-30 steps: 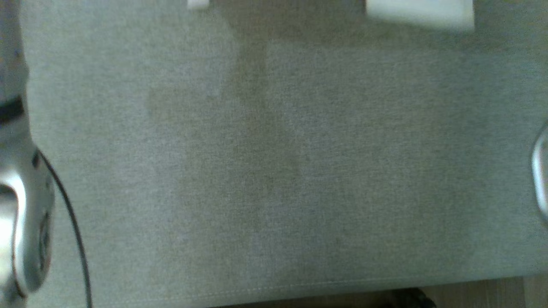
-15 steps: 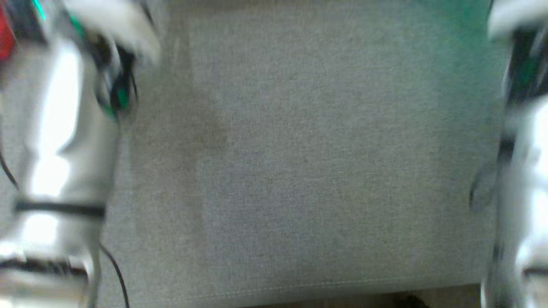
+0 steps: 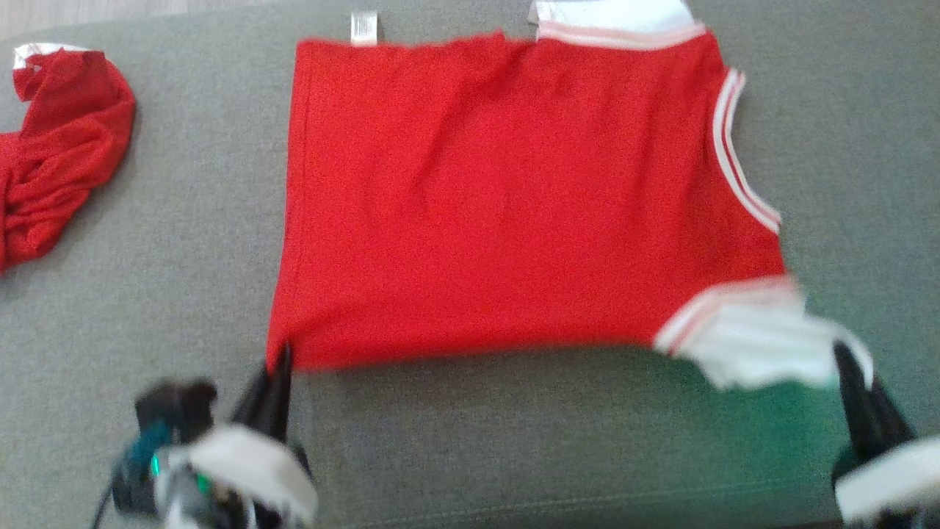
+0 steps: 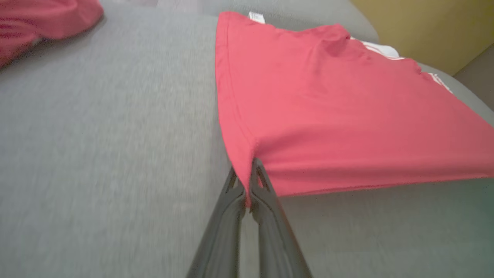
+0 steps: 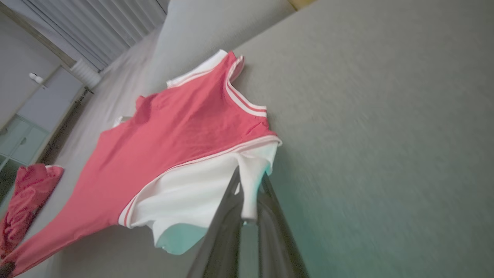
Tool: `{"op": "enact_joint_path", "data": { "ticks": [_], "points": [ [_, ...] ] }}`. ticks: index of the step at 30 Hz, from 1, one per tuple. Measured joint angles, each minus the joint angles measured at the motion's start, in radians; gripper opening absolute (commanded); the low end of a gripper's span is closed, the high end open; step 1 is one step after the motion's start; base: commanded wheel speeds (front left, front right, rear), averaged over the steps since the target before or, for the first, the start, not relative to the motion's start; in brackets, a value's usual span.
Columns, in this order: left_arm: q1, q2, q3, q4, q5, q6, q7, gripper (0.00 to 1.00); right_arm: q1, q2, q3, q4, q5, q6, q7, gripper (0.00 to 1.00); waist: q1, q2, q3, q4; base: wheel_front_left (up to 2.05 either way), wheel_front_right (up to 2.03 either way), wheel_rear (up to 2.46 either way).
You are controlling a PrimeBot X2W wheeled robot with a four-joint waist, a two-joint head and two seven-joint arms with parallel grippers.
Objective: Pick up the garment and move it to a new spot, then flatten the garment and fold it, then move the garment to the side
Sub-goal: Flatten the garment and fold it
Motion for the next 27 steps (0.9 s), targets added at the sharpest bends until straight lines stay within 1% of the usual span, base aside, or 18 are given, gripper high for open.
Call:
{"op": "enact_joint_path", "data": {
  "ticks": [2,5,7,9,11,13,14,15,21,24,27],
  "points": [
    [0.118,0.006,-0.002,-0.106,0.001,0.044,0.033,0.00,0.101,0.003,0.002,-0.036,0.002,0.000,0.000,0.00,0.0000,0.0000,-0.009,0.000,0.00,0.00,0.00],
    [0.267,0.005,-0.010,-0.230,-0.005,0.094,0.081,0.00,0.219,0.005,0.005,-0.075,0.029,0.000,-0.001,0.00,0.0000,0.0000,-0.006,0.002,0.00,0.00,0.00],
    [0.319,0.005,-0.011,-0.279,-0.022,0.114,0.104,0.00,0.251,0.007,0.000,-0.082,0.040,0.000,-0.002,0.00,0.0000,0.0000,-0.002,0.005,0.00,0.00,0.00],
    [0.320,0.006,-0.011,-0.302,-0.031,0.118,0.132,0.00,0.238,0.008,-0.006,-0.083,0.028,0.000,0.000,0.00,0.0000,0.0000,0.000,0.007,0.00,0.00,0.00],
    [0.294,0.009,-0.013,-0.304,-0.048,0.116,0.170,0.00,0.196,0.009,-0.008,-0.084,-0.003,0.000,0.020,0.00,0.0000,0.0000,0.002,0.009,0.00,0.00,0.00],
    [0.250,0.024,-0.012,-0.291,-0.045,0.116,0.200,0.00,0.121,0.009,-0.006,-0.083,-0.046,0.000,0.053,0.00,0.0000,0.0000,0.007,0.009,0.00,0.00,0.00],
    [0.222,0.029,-0.011,-0.285,-0.044,0.116,0.211,0.00,0.074,0.009,-0.002,-0.077,-0.058,0.000,0.072,0.00,0.0000,0.0000,0.011,0.009,0.00,0.00,0.00],
    [0.153,0.034,-0.012,-0.276,-0.041,0.114,0.242,0.00,-0.023,0.008,0.008,-0.054,-0.089,0.000,0.113,0.00,0.0000,0.0000,0.019,0.011,0.00,0.00,0.00],
    [-0.056,0.029,-0.038,-0.239,-0.042,0.088,0.332,0.00,-0.239,0.005,0.026,0.014,-0.212,0.000,0.213,0.00,0.0000,0.0000,0.047,0.033,0.00,0.00,0.00],
    [-0.154,0.021,-0.040,-0.193,-0.042,0.081,0.376,0.00,-0.336,0.000,0.038,0.050,-0.254,0.000,0.258,0.00,0.0000,0.0000,0.061,0.045,0.00,0.00,0.00],
    [-0.241,0.007,-0.049,-0.131,-0.042,0.080,0.407,0.00,-0.408,-0.014,0.040,0.094,-0.285,0.000,0.272,0.00,0.0000,0.0000,0.075,0.053,0.00,0.00,0.00]
  ]
}}
